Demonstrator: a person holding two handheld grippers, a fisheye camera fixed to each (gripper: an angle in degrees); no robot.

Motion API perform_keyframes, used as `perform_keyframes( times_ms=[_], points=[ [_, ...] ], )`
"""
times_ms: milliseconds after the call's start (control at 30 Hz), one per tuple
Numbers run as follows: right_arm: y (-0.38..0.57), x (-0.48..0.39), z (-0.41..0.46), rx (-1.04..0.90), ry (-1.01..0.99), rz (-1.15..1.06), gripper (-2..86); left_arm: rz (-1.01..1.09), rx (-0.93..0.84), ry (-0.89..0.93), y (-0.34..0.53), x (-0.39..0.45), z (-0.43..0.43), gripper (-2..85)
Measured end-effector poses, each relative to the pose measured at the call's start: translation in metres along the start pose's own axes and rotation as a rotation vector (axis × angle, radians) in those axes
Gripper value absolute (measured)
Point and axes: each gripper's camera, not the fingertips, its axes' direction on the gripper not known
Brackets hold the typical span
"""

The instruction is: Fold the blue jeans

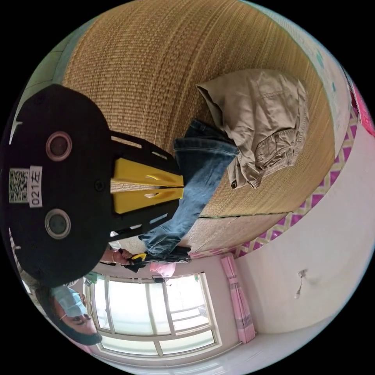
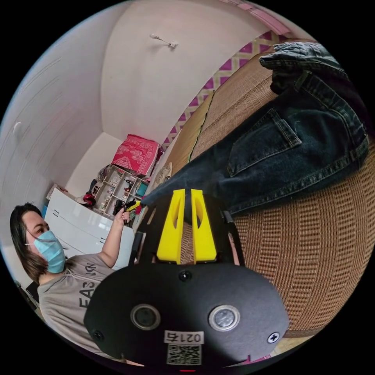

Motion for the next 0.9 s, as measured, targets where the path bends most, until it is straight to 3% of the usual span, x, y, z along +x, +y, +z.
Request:
perform_keyframes(
  times_ms=[167,300,400,567,700,900],
  points=[
    [-0.025,-0.036,0.008,-0.028,0.121,-0.088,4.8,-0.138,-0.043,-0.048,-0.014,-0.087,0.044,-0.8],
    [-0.056,-0.085,0.025,-0.105,0.22,-0.251,7.4,-0.186,0.073,0.125,-0.022,-0.154,0.044,-0.8],
    [-0.07,-0.154,0.056,-0.238,0.274,-0.531,9.3,-0.075,0.084,0.083,-0.027,-0.135,0.027,-0.7],
    [-0.053,-0.251,0.147,-0.458,0.583,-1.034,7.0,0.029,0.068,-0.04,-0.033,-0.115,0.006,-0.6],
    [-0.055,-0.257,0.186,-0.565,0.79,-1.13,0.0,0.032,0.068,-0.061,-0.056,-0.118,-0.01,-0.9],
    [-0.106,-0.286,0.101,-0.44,0.678,-0.976,-0.9,0.196,0.093,-0.122,-0.097,-0.091,-0.045,-0.9]
  ],
)
